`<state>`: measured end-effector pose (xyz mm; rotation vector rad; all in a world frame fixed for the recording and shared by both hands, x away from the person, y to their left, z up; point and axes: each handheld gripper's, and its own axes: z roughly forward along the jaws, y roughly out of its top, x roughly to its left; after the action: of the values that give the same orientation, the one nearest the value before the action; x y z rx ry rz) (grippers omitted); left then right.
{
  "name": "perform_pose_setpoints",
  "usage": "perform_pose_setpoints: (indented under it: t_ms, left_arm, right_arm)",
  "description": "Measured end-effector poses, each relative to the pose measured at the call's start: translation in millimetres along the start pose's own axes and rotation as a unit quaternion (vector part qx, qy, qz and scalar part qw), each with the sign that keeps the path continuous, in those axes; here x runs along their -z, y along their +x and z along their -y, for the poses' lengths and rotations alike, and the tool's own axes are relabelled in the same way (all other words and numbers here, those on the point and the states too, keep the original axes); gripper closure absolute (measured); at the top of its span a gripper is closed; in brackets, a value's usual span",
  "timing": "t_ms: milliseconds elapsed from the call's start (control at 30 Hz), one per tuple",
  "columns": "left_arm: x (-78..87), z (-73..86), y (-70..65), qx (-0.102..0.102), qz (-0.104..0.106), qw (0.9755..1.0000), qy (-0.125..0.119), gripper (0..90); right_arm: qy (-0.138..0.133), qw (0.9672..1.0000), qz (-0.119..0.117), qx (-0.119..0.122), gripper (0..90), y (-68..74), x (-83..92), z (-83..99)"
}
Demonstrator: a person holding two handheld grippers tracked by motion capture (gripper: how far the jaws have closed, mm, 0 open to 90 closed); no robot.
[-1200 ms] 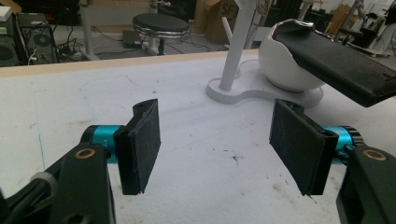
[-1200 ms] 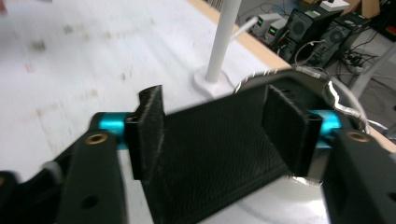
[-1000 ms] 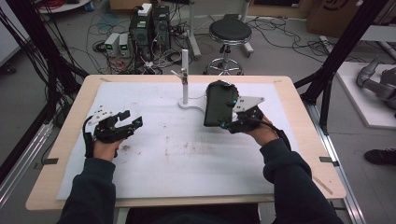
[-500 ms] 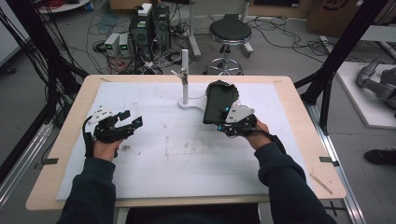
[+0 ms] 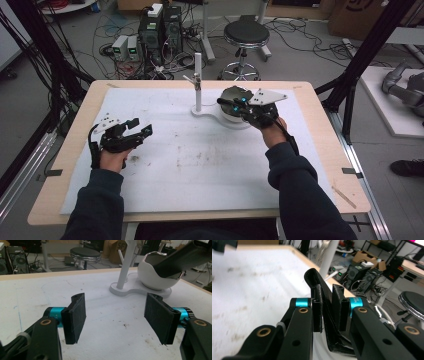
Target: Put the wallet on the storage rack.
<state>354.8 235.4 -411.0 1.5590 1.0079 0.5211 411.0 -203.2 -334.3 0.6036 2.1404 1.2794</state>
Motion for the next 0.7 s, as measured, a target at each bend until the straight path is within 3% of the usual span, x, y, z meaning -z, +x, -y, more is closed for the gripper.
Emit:
perform_pose_setpoints:
  t_ms: [100, 133, 200, 400, 567, 700]
  left_arm:
    - [0.7, -0.2, 0.3, -0.001, 0.001, 1.0000, 0.000, 33.8]
    - [0.7, -0.2, 0.3, -0.002, 0.000, 1.0000, 0.000, 33.8]
    - [0.7, -0.2, 0.4, -0.002, 0.001, 1.0000, 0.000, 33.8]
    - [-0.1, 0.0, 0.1, -0.002, 0.000, 1.0000, 0.001, 33.8]
    - [0.6, -0.3, 0.1, -0.002, 0.001, 1.0000, 0.000, 33.8]
    - [0.5, -0.3, -0.1, -0.002, 0.002, 1.0000, 0.000, 33.8]
  right_arm:
    - [-0.016, 0.9993, 0.013, -0.029, 81.2, -6.1, -1.1, -2.2]
    - [-0.021, 0.9983, 0.019, -0.051, 81.2, -8.0, 0.3, -1.7]
    - [-0.029, 0.9966, 0.026, -0.073, 81.2, -11.5, 2.9, -0.6]
    - [-0.043, 0.9907, 0.022, -0.127, 81.4, -20.5, 12.6, 4.3]
    - [-0.042, 0.9928, 0.012, -0.112, 81.5, -15.8, 8.2, 4.5]
    - [-0.019, 0.9975, -0.019, -0.065, 81.4, -8.8, 0.6, 4.0]
